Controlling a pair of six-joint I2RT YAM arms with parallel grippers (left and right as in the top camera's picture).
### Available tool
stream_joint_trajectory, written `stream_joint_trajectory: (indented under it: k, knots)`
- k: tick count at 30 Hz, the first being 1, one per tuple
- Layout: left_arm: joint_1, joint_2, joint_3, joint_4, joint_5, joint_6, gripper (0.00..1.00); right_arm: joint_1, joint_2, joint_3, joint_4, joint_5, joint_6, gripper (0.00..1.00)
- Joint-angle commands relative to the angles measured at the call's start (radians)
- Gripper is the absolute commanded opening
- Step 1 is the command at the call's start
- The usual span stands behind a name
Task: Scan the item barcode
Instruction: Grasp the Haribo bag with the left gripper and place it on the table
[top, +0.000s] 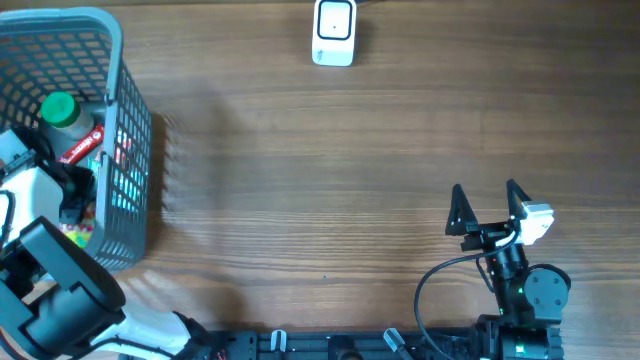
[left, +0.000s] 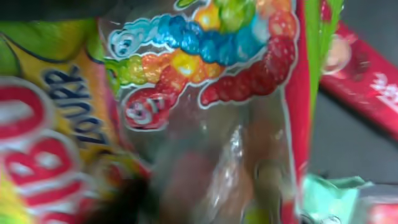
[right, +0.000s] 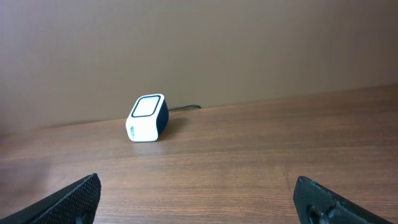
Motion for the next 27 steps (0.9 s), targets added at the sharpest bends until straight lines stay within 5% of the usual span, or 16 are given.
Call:
stream_joint_trajectory:
  k: [1, 7, 10, 14, 18, 21, 27]
  knots:
    - [-0.002, -0.006, -0.033, -0.027, 0.063, -0.006, 0.04, 0.005, -0.002, -0.001, 0.003, 0.006, -0.013, 1.0]
    - [-0.002, -0.343, 0.363, -0.189, 0.057, -0.004, 0.04, 0.005, -0.002, -0.001, 0.003, 0.006, -0.013, 1.0]
    - [-0.023, -0.519, 0.547, -0.209, 0.175, -0.008, 0.04, 0.005, -0.002, -0.001, 0.003, 0.007, -0.013, 1.0]
    - [-0.296, -0.651, 0.57, -0.124, 0.442, -0.011, 0.04, 0.005, -0.002, -0.001, 0.003, 0.006, -0.013, 1.0]
    - [-0.881, -0.433, 0.561, -0.183, 0.298, 0.108, 0.04, 0.005, -0.002, -0.001, 0.003, 0.007, -0.013, 1.0]
    - [-1.058, -0.2, 0.561, -0.249, 0.163, 0.11, 0.04, 0.005, -0.002, -0.001, 0.003, 0.007, -0.013, 1.0]
    - [-1.229, 0.278, 0.561, -0.326, 0.16, 0.09, 0.04, 0.005, -0.002, -0.001, 0.003, 0.006, -0.013, 1.0]
